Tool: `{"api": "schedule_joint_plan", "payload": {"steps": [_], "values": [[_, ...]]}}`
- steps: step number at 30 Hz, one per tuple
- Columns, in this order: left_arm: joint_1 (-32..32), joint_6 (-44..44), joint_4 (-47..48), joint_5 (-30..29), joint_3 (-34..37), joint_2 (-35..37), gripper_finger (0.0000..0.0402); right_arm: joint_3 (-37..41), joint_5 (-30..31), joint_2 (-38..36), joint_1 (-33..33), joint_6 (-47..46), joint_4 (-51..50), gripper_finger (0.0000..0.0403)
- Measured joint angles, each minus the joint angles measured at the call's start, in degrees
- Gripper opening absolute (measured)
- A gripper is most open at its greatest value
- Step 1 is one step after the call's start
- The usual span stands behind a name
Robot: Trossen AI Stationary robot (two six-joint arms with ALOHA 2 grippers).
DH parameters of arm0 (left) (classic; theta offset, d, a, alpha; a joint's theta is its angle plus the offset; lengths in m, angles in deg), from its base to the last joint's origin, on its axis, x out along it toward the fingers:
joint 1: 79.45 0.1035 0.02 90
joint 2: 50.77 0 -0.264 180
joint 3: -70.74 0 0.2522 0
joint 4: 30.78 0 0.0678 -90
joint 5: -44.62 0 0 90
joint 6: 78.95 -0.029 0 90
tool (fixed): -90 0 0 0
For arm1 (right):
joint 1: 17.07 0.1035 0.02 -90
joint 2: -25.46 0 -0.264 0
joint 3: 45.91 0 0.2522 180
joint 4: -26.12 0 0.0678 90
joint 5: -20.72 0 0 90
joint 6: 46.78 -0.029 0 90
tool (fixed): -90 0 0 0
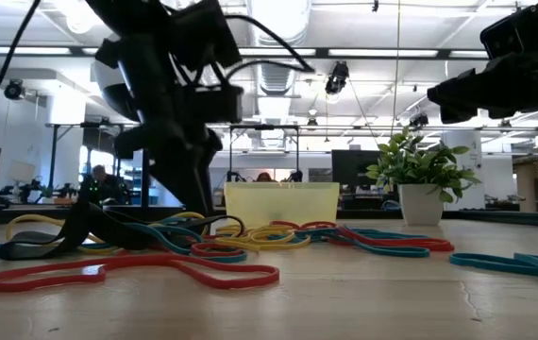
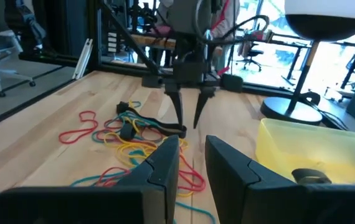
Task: Pick and place rubber bands into bin
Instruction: Put the black rubber band into the yellow bin
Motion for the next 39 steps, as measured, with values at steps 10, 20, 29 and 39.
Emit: {"api": "schedule_joint_plan", "payload": {"steps": [10, 20, 29, 39], "values": [[0.0, 0.0, 0.0, -0.1, -0.3, -3.7, 0.0098, 0.0, 0.0, 0.1, 0.0, -0.1, 0.0, 0.0068], [-0.1, -3.0, 0.1, -2.8, -0.3, -3.4, 0.0005, 0.0, -0.1, 0.1, 0.0, 0.0, 0.0, 0.0068], [-0.1, -3.7, -0.3, -5.8, -3.1, -1.2, 0.0000, 0.0, -0.2, 0.1, 0.0, 0.1, 0.0, 0.0068], [0.0, -9.3, -0.7, -11.9, -9.2, 3.5, 0.0000, 0.0, -0.2, 0.1, 0.0, 0.0, -0.1, 0.0068]]}}
